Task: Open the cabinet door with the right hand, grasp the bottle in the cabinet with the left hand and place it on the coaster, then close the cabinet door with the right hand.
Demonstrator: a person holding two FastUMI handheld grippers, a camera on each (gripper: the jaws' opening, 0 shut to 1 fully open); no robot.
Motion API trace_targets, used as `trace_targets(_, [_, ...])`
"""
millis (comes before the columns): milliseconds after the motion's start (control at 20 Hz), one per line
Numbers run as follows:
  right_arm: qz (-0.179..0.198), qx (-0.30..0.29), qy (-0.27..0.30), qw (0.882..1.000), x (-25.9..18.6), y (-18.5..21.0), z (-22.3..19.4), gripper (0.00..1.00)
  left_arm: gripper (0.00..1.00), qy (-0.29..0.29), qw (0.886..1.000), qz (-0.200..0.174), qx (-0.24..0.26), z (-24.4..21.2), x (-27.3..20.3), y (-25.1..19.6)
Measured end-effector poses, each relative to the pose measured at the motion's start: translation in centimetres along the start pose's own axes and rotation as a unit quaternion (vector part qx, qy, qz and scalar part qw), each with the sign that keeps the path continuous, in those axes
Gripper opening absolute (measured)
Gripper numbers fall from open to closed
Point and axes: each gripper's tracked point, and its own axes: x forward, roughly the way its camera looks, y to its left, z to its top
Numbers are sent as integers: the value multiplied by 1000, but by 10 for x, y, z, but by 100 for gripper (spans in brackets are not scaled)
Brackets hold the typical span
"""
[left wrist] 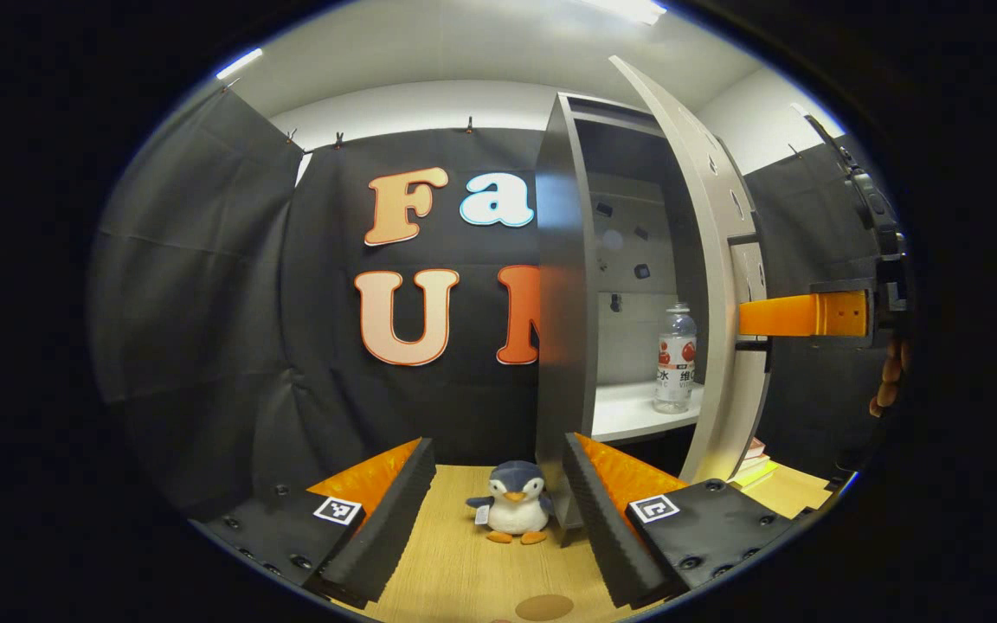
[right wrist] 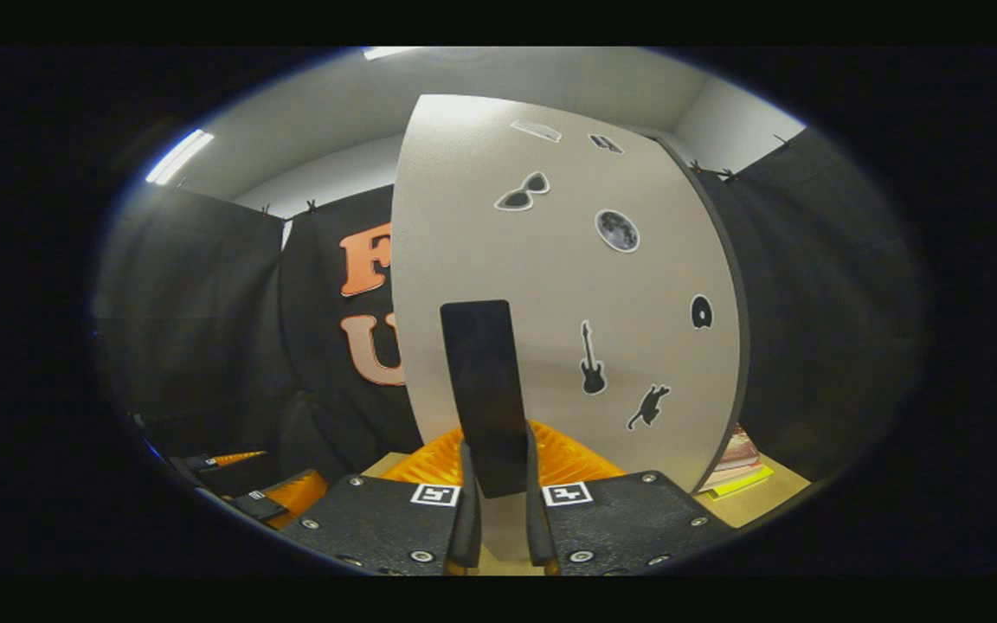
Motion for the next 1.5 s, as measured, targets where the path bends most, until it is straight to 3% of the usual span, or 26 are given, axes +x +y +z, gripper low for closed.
trace_targets(500, [9, 28, 2, 1000, -21, -18, 1, 20, 96, -6, 999, -37, 1, 3, 5, -48])
trace_targets(850, [-15, 20, 4, 1000, -36, -37, 2, 20, 94, -3, 997, -80, -5, 0, 0, -98])
trace_targets(1000, [-41, 23, -1, 999, -42, -47, 3, 20, 94, -6, 996, -93, -3, 2, -1, -117])
trace_targets(1350, [-130, -30, -16, 991, -50, -98, 7, 19, 94, -4, 991, -135, -15, 5, -9, -175])
trace_targets(1400, [-142, -37, -17, 989, -51, -106, 9, 18, 99, -4, 990, -139, -13, 5, -10, -181])
trace_targets(1500, [-163, -34, -14, 986, -56, -122, 6, 19, 94, -5, 989, -144, -13, 5, -13, -194])
